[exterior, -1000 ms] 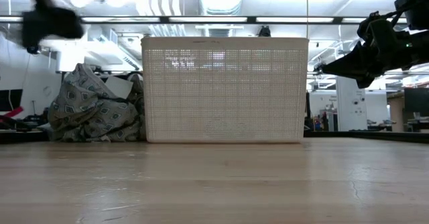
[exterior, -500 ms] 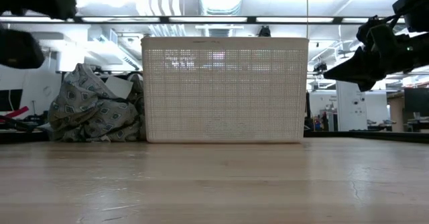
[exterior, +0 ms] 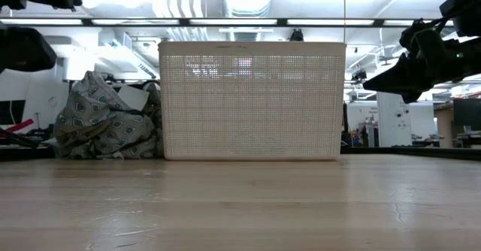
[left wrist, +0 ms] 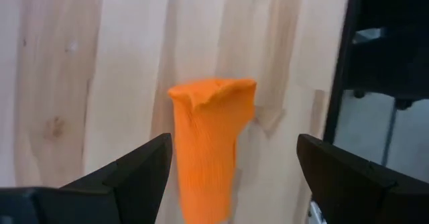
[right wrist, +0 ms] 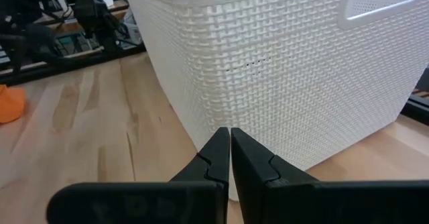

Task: Pick & place medical supplies in basket/bin
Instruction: Put the orange bandage into the white bin

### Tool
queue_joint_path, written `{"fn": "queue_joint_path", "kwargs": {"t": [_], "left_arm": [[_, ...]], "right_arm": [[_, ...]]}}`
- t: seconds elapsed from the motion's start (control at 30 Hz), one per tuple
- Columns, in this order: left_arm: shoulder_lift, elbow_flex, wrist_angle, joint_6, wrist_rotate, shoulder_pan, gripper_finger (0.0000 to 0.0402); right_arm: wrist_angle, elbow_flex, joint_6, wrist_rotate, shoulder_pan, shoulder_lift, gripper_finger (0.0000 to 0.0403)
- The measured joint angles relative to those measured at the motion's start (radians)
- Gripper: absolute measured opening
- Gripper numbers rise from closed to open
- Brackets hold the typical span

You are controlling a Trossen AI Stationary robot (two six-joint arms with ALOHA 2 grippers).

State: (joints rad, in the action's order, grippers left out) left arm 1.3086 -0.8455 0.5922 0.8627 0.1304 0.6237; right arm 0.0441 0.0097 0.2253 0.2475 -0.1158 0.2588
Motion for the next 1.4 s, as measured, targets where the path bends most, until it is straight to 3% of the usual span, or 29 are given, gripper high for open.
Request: {"fn": "queue_joint_path", "kwargs": {"t": [0.33, 0.57, 0.73, 1.07, 1.2, 1.4], "left_arm": [[0.209, -0.116, 0.104, -0.027, -0.002, 0.016, 0.0303], [0.283, -0.164, 0.140, 0.007, 0.008, 0.073, 0.0303], [0.326, -0.157, 0.137, 0.011, -0.006, 0.130, 0.0303], [0.417, -0.133, 0.130, 0.011, -0.004, 0.133, 0.0299], [0.420, -0.136, 0.135, 0.011, -0.007, 0.133, 0.0265], [0.394, -0.140, 0.155, 0.012, -0.015, 0.129, 0.0164]], "right_arm": [[0.000, 0.000, 0.003, 0.000, 0.000, -0.002, 0.0008], [0.000, 0.000, 0.003, 0.001, 0.000, -0.002, 0.0009], [0.000, 0.000, 0.000, 0.001, 0.000, -0.001, 0.0008], [0.000, 0.000, 0.003, 0.001, 0.000, -0.001, 0.0008], [0.000, 0.000, 0.003, 0.001, 0.000, -0.001, 0.0008], [0.000, 0.000, 0.000, 0.001, 0.000, -0.001, 0.0009]]}}
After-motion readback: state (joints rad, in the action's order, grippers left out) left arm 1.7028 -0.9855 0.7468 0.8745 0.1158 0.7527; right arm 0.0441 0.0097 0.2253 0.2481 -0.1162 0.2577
